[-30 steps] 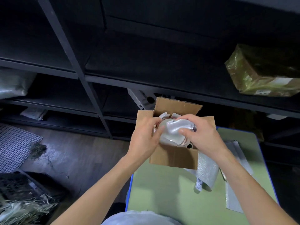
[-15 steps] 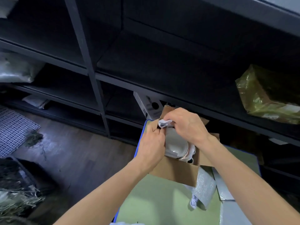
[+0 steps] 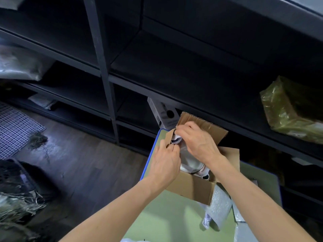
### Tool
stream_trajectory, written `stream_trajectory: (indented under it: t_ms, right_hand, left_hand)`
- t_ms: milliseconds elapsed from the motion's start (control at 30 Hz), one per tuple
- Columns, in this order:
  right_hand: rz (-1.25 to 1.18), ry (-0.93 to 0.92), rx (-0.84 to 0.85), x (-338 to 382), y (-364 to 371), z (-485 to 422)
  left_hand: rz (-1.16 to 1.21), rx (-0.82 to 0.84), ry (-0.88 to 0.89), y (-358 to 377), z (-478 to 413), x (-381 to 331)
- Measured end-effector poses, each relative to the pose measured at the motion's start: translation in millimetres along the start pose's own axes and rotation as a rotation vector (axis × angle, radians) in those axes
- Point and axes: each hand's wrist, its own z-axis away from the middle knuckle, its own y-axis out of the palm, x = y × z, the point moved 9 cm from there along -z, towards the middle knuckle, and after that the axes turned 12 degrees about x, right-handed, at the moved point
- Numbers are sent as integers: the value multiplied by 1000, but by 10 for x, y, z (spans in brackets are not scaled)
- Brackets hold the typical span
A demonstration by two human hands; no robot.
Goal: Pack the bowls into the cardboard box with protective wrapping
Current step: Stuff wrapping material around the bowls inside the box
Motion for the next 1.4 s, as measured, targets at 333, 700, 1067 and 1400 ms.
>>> stream_trajectory:
  t_ms: [333,700,1067,1400]
  right_hand:
    - [-70,56,32,18,122,-117]
    - [-94,74,-53,-33,151,64]
    - [-109,145,67,-46,300,123]
    - [-211,323,-58,-53,238,795]
  left_hand:
    - [43,-50,-6,-15,24,19]
    - [55,-14,-5,62,19,25]
    - [-130,-66,166,-147,120,-119]
    - [-9,36,173,-130,324,-45]
